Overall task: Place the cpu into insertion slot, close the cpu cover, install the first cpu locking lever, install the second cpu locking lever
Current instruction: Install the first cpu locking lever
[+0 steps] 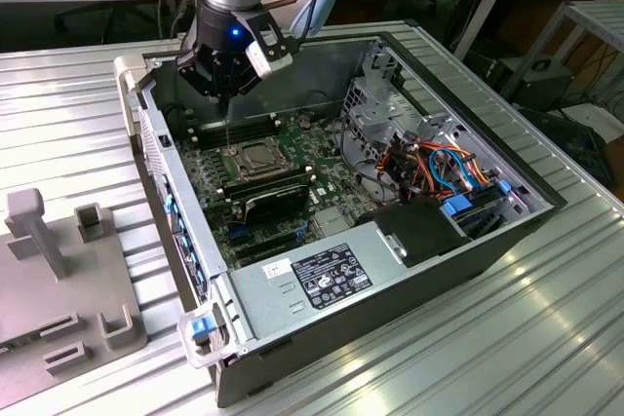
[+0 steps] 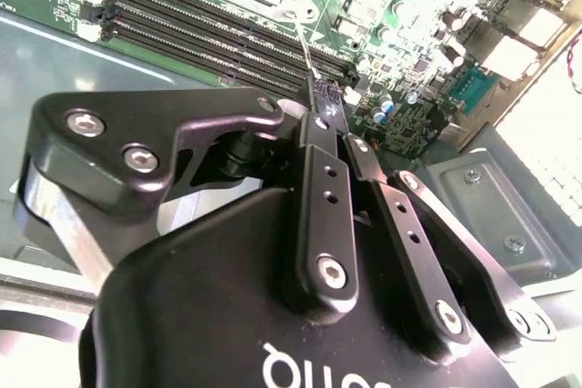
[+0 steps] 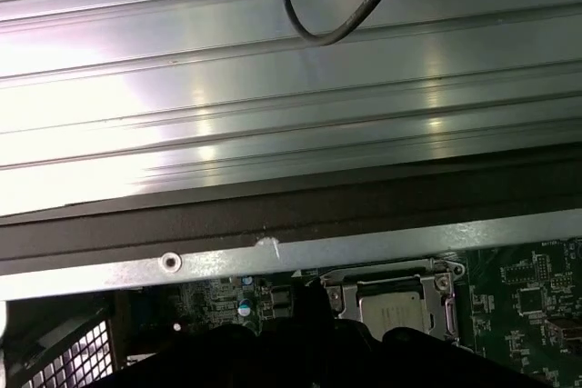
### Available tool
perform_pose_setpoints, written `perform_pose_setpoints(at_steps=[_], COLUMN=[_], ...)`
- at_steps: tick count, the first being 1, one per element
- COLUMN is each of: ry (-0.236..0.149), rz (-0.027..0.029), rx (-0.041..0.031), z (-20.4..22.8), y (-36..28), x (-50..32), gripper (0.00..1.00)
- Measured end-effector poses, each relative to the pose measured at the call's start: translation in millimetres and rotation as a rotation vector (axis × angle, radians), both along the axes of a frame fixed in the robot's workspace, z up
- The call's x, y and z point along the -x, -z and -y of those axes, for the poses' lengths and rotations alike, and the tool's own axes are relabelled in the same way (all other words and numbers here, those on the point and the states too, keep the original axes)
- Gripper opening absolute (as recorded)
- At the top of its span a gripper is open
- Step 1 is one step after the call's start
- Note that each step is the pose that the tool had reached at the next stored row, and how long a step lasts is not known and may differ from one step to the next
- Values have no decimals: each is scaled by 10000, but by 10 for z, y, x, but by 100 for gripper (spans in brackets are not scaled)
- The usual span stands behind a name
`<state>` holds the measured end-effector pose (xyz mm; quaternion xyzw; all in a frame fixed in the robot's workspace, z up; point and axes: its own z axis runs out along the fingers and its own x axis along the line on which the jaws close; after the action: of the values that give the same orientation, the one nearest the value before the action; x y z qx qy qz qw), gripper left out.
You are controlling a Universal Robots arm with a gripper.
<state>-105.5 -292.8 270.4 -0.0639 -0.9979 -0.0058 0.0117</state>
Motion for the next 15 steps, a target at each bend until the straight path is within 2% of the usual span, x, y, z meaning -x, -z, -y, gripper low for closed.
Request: perform_pose_setpoints(at_steps=[3,10,15], ry=[-11,-81,-127], rz=[1,1,2], rx=[-3,-21,-22], z=[-1,-64,-78], y=[2,49,51], x=[0,-13,-4], gripper=[11,11,11])
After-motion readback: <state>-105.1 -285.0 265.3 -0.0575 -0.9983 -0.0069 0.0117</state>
